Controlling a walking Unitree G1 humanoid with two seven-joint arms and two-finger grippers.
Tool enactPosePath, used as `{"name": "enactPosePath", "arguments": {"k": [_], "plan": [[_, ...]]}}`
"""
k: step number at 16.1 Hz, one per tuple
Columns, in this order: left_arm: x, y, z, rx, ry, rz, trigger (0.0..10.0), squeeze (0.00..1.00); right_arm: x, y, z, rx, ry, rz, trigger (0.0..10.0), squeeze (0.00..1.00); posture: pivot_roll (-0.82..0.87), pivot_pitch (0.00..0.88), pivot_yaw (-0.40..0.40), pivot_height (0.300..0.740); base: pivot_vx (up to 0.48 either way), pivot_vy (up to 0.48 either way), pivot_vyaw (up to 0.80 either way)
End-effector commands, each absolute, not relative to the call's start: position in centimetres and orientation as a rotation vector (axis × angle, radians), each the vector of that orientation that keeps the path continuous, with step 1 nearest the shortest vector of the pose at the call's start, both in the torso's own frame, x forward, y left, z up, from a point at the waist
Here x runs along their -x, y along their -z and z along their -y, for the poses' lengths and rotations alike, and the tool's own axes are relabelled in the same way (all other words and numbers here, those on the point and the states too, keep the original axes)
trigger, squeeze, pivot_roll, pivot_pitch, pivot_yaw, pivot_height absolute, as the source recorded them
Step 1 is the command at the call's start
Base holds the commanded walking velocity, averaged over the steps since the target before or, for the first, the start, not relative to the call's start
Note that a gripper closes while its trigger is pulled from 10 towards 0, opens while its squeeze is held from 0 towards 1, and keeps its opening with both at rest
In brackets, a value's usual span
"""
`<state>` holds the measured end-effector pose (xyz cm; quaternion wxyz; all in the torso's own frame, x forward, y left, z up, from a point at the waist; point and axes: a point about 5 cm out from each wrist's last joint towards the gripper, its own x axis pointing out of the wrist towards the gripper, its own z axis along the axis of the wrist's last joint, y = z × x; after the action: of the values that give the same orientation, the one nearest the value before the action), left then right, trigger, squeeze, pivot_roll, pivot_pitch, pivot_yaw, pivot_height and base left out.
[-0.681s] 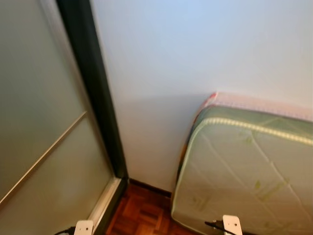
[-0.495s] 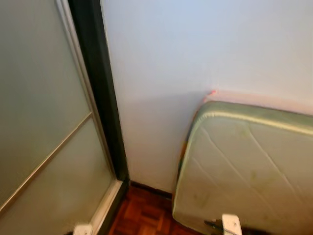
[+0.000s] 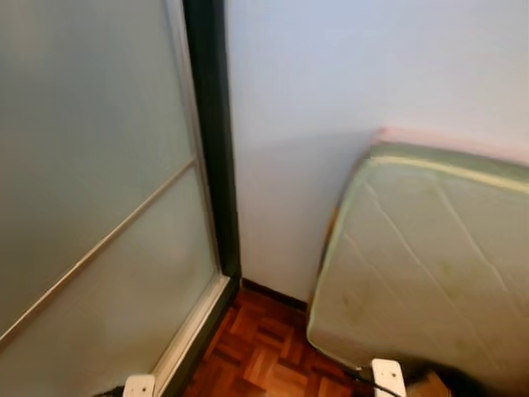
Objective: Clean up the room
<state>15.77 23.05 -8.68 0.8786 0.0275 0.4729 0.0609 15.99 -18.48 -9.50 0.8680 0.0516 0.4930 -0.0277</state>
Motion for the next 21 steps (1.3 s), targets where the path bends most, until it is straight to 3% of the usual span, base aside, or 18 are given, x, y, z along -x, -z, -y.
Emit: {"name": "enactPosePath", "arguments": {"k": [1,6,21], "plan": [[-14.91,9.07,-22.94,-0.075,-0.108,-1.023,10.0,0.00,-15.74,9.58,18.67,-0.113,0.068,-1.039,10.0,0.00,0.08,0.000,-0.034,0.740,-0.289,0.000,0.00],[-14.79,9.14,-22.87,-0.083,-0.100,-1.028,10.0,0.00,-15.66,9.61,18.63,-0.115,0.060,-1.042,10.0,0.00,0.08,0.000,-0.036,0.740,-0.292,0.000,0.00],[-14.76,9.20,-22.67,-0.070,-0.119,-1.027,10.0,0.00,-15.51,9.67,18.86,-0.113,0.063,-1.064,10.0,0.00,0.10,0.000,-0.051,0.740,0.000,0.000,-0.05]]}}
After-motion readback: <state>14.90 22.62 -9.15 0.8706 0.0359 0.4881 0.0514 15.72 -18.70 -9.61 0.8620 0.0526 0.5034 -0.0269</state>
